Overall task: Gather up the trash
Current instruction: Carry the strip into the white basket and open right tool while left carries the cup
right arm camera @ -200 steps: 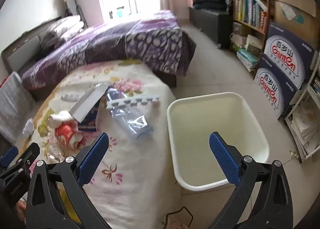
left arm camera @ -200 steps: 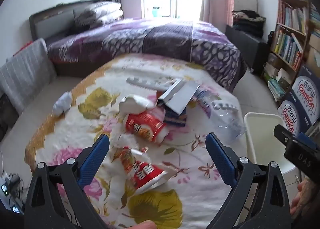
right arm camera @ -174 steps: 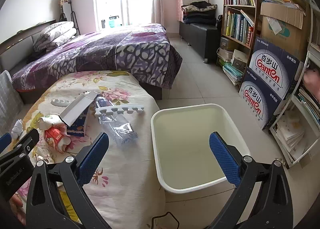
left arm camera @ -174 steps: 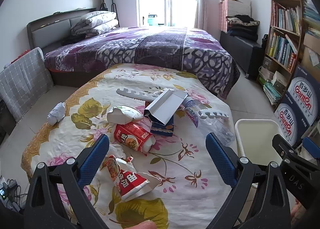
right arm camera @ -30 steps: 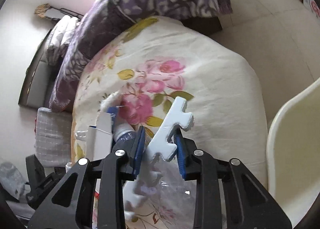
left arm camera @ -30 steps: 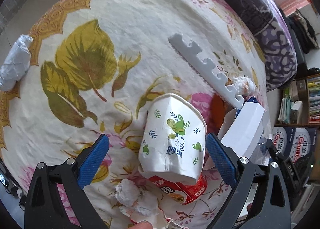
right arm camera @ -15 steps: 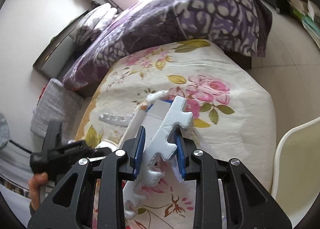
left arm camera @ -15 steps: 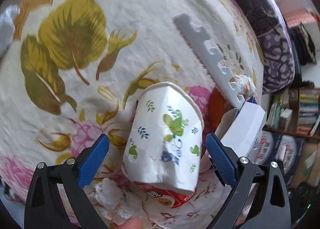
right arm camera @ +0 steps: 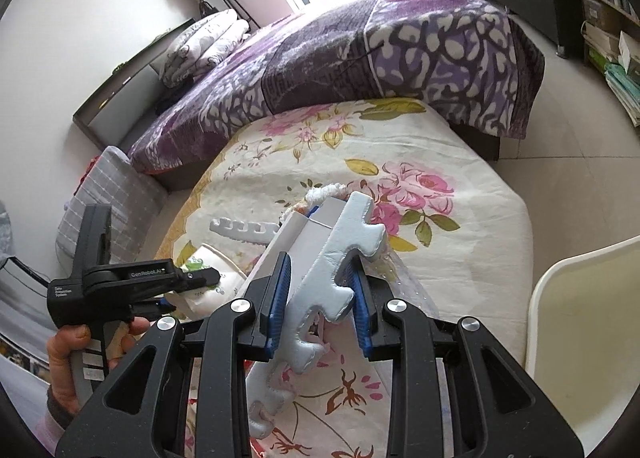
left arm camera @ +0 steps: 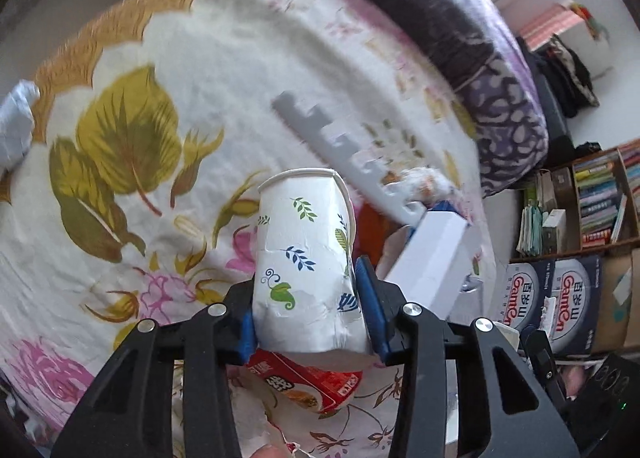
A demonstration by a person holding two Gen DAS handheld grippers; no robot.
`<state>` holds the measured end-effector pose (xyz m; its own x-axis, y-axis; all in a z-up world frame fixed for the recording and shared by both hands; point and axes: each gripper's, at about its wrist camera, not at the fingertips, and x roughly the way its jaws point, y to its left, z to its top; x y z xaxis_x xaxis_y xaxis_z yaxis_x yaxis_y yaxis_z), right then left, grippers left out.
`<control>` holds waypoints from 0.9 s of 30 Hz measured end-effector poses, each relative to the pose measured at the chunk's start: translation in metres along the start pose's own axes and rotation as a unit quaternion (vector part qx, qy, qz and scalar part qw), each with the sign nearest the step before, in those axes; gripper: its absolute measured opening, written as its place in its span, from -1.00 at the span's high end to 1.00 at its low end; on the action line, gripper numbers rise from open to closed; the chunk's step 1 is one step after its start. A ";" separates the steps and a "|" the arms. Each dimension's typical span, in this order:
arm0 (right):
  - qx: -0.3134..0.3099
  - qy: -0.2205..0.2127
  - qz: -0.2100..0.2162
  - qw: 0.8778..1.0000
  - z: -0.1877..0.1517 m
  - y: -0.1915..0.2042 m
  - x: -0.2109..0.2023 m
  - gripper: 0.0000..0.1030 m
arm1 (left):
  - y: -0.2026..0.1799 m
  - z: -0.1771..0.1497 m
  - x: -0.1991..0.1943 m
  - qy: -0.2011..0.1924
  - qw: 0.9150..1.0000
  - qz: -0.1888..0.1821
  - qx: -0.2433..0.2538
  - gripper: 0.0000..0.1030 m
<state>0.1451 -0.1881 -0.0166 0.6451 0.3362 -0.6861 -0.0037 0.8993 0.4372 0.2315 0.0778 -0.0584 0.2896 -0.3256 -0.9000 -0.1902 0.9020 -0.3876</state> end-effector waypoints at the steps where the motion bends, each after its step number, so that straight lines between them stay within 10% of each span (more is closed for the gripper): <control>1: -0.002 -0.003 -0.001 1.000 0.000 0.000 -0.003 0.46 | -0.005 -0.001 -0.003 -0.010 1.000 0.001 0.009 0.18; 16: -0.033 -0.054 -0.047 0.997 -0.014 0.000 -0.054 0.46 | -0.059 -0.043 -0.056 -0.143 0.981 0.033 0.127 0.17; 27: -0.029 -0.073 -0.104 0.991 -0.023 -0.025 -0.088 0.45 | -0.103 -0.087 -0.055 -0.166 0.968 0.032 0.183 0.17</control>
<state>0.0709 -0.2332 0.0192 0.7405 0.1007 -0.6645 0.1001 0.9612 0.2571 0.1539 -0.0222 0.0135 0.5853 -0.2121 -0.7826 0.1109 0.9771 -0.1819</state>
